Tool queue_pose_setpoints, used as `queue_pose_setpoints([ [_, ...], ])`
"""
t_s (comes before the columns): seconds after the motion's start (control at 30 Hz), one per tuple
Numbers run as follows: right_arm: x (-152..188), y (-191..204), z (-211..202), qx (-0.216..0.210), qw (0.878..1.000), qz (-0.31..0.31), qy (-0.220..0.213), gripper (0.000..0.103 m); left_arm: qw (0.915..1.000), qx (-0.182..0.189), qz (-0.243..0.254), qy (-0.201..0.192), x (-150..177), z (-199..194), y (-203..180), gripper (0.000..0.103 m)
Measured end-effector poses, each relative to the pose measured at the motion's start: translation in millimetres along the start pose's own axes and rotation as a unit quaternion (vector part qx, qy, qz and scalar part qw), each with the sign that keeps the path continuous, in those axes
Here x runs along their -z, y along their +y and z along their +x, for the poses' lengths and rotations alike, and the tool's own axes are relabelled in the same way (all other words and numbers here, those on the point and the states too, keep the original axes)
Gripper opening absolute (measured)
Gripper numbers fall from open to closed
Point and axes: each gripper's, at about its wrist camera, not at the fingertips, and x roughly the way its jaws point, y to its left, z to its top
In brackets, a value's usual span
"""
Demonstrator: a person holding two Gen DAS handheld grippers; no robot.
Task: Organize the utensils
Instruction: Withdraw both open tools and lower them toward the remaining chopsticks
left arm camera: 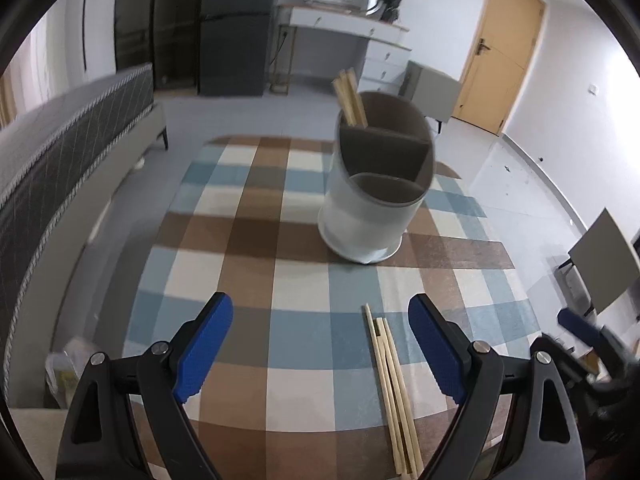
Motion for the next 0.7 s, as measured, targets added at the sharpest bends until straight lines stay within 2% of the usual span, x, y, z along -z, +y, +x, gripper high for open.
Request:
queue_pose_setpoints([
  [0.27,7.9,6.2,41.4,0.000,0.997,-0.001,0.081,0.097,0.9988,-0.010,-0.037,0.032,-8.7,14.8,15.3,0.086],
  [0.37,11.6,9.9,55.3,0.009,0.994,-0.007,0.107,0.091,0.9972,-0.016,-0.048,0.054,-7.9,22.0,21.7,0.086],
  [0.53,16.5,12.9,77.6,0.013,0.989,-0.013,0.145,0.073,0.9944,-0.008,-0.077,0.072,-11.6,28.3,33.8,0.086],
  [0.7,16.9,15.9,95.0,0.016,0.987,-0.017,0.161,0.069,0.9935,0.005,-0.090,0.069,-17.7,24.2,38.6,0.086],
])
